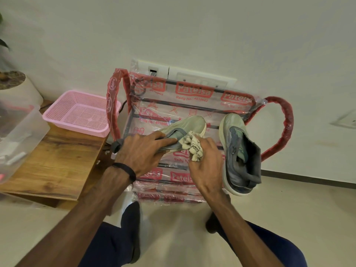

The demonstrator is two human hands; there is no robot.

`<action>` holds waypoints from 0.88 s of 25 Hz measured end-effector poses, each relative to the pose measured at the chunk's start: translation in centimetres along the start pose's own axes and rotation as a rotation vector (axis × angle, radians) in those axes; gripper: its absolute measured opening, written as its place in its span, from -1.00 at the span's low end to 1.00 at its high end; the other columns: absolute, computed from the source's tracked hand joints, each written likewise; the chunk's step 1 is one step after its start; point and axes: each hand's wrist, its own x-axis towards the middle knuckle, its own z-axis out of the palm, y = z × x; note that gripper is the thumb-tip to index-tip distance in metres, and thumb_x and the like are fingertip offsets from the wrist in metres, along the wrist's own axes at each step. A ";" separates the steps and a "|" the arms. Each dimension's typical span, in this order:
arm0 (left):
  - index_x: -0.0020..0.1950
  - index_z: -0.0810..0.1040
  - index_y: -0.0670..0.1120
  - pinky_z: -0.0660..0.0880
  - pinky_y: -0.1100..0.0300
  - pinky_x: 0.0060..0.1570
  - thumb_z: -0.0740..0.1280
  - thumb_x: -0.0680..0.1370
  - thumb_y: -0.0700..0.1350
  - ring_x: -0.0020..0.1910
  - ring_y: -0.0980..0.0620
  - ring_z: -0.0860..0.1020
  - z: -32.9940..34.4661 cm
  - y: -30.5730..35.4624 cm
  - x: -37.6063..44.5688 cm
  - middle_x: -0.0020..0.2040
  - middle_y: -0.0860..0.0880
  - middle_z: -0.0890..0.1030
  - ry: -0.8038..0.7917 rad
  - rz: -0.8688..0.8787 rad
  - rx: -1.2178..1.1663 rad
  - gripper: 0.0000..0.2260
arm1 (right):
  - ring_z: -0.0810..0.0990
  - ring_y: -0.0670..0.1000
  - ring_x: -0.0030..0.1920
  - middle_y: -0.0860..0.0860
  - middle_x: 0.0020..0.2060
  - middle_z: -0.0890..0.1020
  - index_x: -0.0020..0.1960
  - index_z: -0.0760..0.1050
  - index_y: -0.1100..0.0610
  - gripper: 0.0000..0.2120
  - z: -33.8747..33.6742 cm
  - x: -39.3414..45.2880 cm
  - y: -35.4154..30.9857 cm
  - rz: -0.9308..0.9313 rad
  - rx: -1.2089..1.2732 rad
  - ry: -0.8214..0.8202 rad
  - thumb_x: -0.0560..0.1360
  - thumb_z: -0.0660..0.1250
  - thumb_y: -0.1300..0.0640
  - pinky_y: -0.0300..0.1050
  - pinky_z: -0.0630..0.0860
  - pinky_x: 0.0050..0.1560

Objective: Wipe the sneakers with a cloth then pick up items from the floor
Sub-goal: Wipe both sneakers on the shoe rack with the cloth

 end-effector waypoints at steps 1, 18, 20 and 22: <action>0.50 0.34 0.25 0.60 0.06 -0.27 0.20 0.63 0.22 -0.14 -0.02 0.64 0.0 0.0 0.1 0.32 0.07 0.54 0.004 0.002 0.001 -0.58 | 0.53 -0.08 -0.02 -0.02 0.03 0.57 0.30 0.56 0.12 -0.53 -0.3 -0.6 0.1 -0.052 0.017 -0.041 0.41 0.38 0.34 -0.34 0.48 0.00; 0.53 0.25 0.09 0.51 -0.07 0.22 0.32 0.63 -0.10 0.42 -0.19 0.37 0.3 4.8 -1.2 0.51 -0.05 0.34 -0.046 -0.119 0.075 -0.50 | 0.47 0.09 0.11 0.06 0.19 0.57 0.32 0.52 0.13 -0.48 -0.3 4.1 3.3 -0.547 -0.673 -0.286 0.38 0.52 0.18 0.01 0.52 0.10; 0.54 0.20 0.09 0.50 -0.07 0.22 0.33 0.62 -0.13 0.42 -0.20 0.37 0.2 5.0 -0.9 0.50 -0.06 0.34 -0.055 -0.120 0.056 -0.46 | 0.47 0.09 0.09 0.06 0.18 0.55 0.33 0.49 0.13 -0.49 -1.0 6.5 4.4 -0.579 -0.777 -0.259 0.40 0.51 0.19 0.02 0.51 0.10; 0.56 0.16 0.08 0.47 -0.09 0.27 0.32 0.63 -0.14 0.44 -0.21 0.34 0.5 5.4 -0.7 0.51 -0.07 0.32 -0.064 -0.122 0.054 -0.44 | 0.45 0.11 0.05 0.07 0.16 0.55 0.30 0.50 0.15 -0.49 -1.1 8.3 4.4 -0.487 -0.811 -0.208 0.39 0.54 0.13 0.04 0.48 0.06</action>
